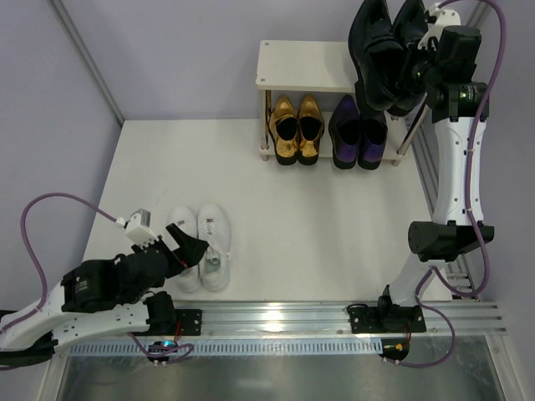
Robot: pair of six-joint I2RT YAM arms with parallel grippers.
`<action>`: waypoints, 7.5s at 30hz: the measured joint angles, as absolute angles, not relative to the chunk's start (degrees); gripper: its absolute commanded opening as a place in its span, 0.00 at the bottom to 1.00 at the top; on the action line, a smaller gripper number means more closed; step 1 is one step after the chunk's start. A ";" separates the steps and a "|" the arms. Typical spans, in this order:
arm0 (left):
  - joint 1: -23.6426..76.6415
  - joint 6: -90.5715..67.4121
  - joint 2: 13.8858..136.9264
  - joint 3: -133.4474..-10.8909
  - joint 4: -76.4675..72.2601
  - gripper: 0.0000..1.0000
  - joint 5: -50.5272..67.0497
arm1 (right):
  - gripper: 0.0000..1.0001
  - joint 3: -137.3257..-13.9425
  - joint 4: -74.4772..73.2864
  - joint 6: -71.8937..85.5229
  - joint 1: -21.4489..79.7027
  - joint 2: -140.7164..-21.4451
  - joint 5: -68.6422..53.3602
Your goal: Place and organize the shoes onto the shoe shelf
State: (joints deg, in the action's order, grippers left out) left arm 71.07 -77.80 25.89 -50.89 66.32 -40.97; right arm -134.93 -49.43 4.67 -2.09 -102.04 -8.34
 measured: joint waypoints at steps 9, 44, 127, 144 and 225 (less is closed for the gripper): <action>71.07 -78.06 24.77 -50.89 66.89 1.00 -42.00 | 0.04 -137.14 -46.57 3.03 -2.11 -104.57 -4.84; 71.07 -79.55 22.20 -50.87 68.49 1.00 -43.57 | 0.76 -140.16 -33.23 3.81 -2.00 -107.02 -1.23; 49.60 -46.15 67.46 -98.76 72.12 0.00 -29.10 | 1.00 -75.99 -51.29 21.98 56.58 -41.17 40.27; 50.61 -17.34 103.85 -135.48 55.55 0.00 -28.32 | 1.00 -78.87 -54.94 21.78 56.64 -40.16 43.68; 60.75 -69.76 96.07 -68.12 36.10 0.00 -23.90 | 1.00 -65.76 -49.78 26.96 56.66 -48.23 41.82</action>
State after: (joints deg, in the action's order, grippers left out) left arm 60.75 -69.76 96.07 -68.12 36.10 -23.90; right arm -65.76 -49.78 26.96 56.66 -48.23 41.82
